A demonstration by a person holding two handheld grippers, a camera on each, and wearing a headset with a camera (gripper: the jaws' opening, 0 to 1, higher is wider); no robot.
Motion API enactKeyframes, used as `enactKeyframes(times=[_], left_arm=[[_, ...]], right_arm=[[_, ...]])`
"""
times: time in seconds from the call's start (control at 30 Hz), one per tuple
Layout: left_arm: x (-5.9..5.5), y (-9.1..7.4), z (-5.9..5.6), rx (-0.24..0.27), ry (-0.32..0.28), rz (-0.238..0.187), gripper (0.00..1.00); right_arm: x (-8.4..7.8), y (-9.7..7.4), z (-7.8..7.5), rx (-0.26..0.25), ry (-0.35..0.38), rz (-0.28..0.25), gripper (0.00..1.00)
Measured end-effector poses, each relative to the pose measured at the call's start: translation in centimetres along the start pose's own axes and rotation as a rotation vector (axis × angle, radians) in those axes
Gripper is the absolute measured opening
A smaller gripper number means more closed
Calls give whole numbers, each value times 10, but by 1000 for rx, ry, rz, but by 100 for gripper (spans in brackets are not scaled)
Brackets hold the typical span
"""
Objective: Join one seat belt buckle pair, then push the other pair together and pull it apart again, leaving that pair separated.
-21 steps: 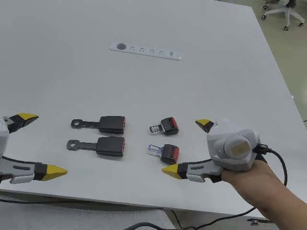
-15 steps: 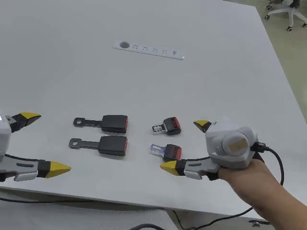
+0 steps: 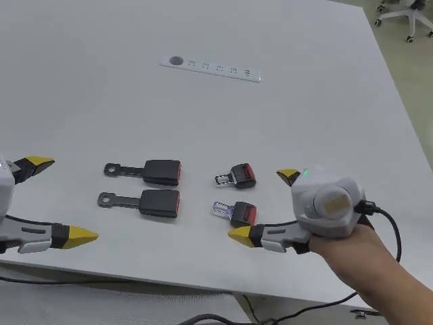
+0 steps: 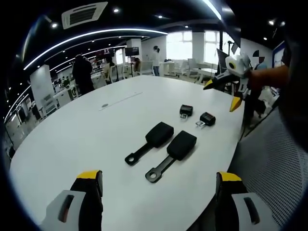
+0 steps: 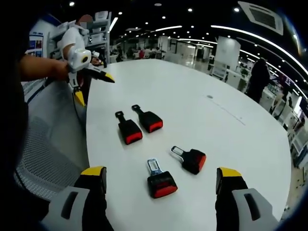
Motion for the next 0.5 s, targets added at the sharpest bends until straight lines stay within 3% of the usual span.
enactKeyframes(times=[0.5], left_arm=[[-5,1,4,1,6,13,100]], right_arm=[[-3,1,-1,7,11,2,95]])
Point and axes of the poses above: the centre of the closed fingertips' face, and the gripper's own axes: y roughly forward along the fingers, z roughly to its left, x roughly out of its top, the point moved 7 cm from there along -y, roughly backward along the fingers, and after that the axes turned 7 degrees about -z, right-handed, at the moved point
